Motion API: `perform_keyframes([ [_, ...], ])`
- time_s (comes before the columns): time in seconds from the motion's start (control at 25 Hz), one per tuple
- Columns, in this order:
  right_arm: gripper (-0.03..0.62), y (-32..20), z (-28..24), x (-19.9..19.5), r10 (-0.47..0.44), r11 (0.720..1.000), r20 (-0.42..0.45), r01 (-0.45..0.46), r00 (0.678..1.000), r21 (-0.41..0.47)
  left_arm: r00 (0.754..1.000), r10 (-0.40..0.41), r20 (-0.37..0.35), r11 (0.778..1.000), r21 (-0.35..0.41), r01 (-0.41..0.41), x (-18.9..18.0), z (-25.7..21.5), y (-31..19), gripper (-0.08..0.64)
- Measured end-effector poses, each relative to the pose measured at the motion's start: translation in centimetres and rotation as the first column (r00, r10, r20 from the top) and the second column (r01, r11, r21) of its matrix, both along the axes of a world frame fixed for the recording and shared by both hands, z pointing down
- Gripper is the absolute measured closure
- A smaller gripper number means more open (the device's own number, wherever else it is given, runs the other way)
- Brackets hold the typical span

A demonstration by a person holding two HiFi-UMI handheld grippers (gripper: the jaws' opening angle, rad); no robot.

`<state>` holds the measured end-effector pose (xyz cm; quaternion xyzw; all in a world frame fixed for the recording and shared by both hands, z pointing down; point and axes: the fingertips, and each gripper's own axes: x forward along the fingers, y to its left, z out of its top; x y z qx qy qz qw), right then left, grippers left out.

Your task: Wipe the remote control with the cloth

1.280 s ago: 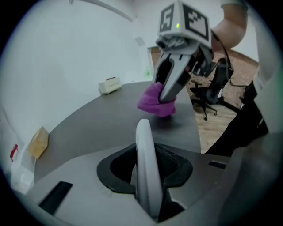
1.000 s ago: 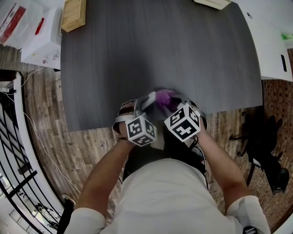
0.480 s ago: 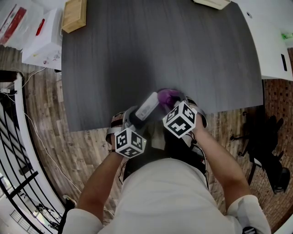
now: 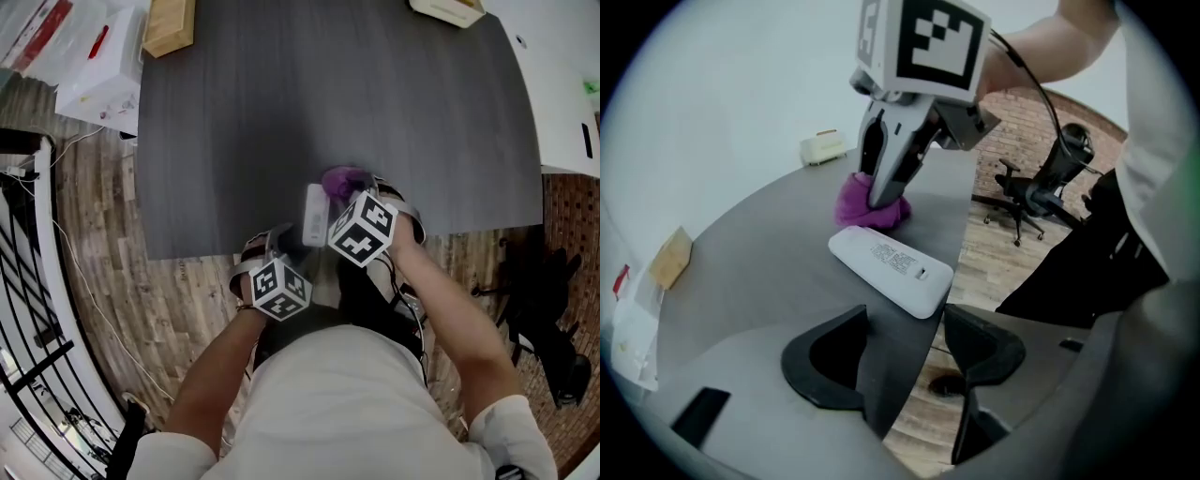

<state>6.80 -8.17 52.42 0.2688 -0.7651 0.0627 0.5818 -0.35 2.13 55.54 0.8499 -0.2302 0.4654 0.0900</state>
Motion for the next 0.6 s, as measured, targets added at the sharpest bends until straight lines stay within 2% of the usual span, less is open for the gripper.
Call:
perform_keyframes([
  [0.16, 0.462, -2.2, -1.6, -1.0, -0.034, 0.995, -0.021, 0.036, 0.999, 0.092, 1.000, -0.011, -0.016, 1.000, 0.023, 0.012, 0.1, -0.2, 0.0, 0.299],
  [0.32, 0.462, -2.0, -0.4, -3.1, -0.160, 0.975, -0.115, 0.175, 0.980, 0.135, 1.000, -0.009, -0.018, 0.999, 0.038, 0.009, 0.9, -0.1, 0.1, 0.311],
  [0.4, 0.463, -1.5, -0.1, -3.6, -0.193, 0.960, -0.149, 0.218, 0.970, 0.175, 1.000, -0.010, -0.022, 0.999, 0.039, 0.011, 1.0, -0.1, 0.1, 0.311],
  [0.48, 0.465, -0.9, -0.5, -3.8, -0.181, 0.956, -0.134, 0.206, 0.974, 0.208, 1.000, -0.016, -0.018, 0.999, 0.041, 0.016, 1.0, -0.1, 0.0, 0.311],
  [0.6, 0.466, 0.6, -0.7, -4.1, -0.128, 0.964, -0.066, 0.139, 0.990, 0.226, 0.999, -0.033, -0.014, 0.999, 0.040, 0.034, 0.9, -0.1, -0.1, 0.311],
])
